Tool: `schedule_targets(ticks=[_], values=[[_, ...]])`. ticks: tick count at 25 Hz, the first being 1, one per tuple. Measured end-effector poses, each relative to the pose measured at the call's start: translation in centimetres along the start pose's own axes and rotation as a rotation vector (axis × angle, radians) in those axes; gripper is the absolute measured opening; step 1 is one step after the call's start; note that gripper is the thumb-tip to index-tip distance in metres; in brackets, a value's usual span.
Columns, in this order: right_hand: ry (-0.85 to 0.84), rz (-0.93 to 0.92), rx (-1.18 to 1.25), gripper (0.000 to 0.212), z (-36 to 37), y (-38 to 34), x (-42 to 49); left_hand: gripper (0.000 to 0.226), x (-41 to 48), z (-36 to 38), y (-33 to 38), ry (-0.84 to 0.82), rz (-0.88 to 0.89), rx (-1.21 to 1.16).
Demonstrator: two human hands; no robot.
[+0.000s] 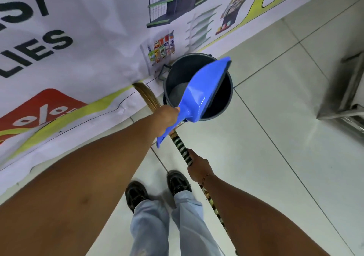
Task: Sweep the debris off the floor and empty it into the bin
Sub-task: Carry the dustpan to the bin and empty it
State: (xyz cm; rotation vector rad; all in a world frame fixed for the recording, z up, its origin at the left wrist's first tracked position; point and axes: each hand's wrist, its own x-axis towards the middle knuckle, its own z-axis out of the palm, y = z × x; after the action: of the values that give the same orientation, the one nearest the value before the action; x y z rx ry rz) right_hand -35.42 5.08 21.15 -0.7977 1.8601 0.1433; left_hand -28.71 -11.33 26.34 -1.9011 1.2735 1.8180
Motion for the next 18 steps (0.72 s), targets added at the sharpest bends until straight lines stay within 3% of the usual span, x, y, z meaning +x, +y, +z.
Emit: schedule_targets(ticks=[3, 5, 7, 9, 11, 13, 18], values=[[-0.010, 0.016, 0.014, 0.065, 0.2, -0.3, -0.2, 0.041, -0.6, 0.0, -1.1, -0.125, -0.021, -0.311], [-0.002, 0.016, -0.001, 0.065, 0.4, -0.6, -0.4, 0.043, -0.7, -0.2, -1.7, -0.111, -0.011, -0.345], [0.007, 0.001, -0.031, 0.066, 0.9, -1.4, -0.7, 0.044, -0.9, -1.0, -3.4, 0.032, 0.098, -0.180], [0.020, -0.009, -0.063, 0.065, 1.1, -1.9, -1.0, 0.036, -1.8, -1.7, -6.5, 0.246, 0.321, 0.082], [0.044, -0.040, -0.122, 0.064, 1.6, -2.9, -1.4, 0.032, -3.5, -3.3, -11.5, 0.402, 0.469, 0.165], [0.077, -0.075, -0.187, 0.059, 2.3, -4.4, -1.8, 0.040, -5.1, -5.3, -17.3, 0.521, 0.424, 0.070], [0.161, -0.230, -0.443, 0.034, 3.4, -11.3, -1.6, 0.029, -9.3, -8.2, -33.1, 0.638, 0.063, -0.163]])
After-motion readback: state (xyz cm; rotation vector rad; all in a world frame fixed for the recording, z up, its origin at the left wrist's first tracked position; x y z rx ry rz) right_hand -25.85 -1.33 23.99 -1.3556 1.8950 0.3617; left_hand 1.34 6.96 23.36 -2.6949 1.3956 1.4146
